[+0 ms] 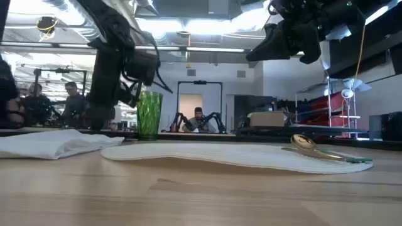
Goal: Set table place
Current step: Put the green plate on the white table mat
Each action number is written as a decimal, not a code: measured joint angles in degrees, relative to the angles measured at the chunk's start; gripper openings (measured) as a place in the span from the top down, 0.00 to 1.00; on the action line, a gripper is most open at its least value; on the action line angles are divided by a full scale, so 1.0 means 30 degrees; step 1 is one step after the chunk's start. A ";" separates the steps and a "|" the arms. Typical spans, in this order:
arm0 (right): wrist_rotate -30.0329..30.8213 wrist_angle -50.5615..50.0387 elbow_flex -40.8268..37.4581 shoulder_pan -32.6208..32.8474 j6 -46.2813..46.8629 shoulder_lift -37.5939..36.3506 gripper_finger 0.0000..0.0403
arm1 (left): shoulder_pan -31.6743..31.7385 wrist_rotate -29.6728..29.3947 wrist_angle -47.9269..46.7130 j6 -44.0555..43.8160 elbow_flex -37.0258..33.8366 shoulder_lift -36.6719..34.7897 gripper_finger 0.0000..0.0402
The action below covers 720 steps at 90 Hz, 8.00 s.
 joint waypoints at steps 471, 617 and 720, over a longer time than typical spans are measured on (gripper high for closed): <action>-0.0489 -0.0060 0.0015 0.0000 0.0176 0.0022 1.00 | -0.5775 -0.2098 -0.6460 -0.5039 0.1330 -0.2946 1.00; 0.1239 -0.0590 0.0015 -0.0051 0.0154 0.0015 1.00 | -1.3907 -0.5299 0.6335 1.0301 0.3876 -0.0033 1.00; 0.1515 -0.1140 0.0015 -0.0051 0.0168 0.0015 1.00 | -1.5452 -0.4483 0.7241 0.9347 0.4320 0.2208 1.00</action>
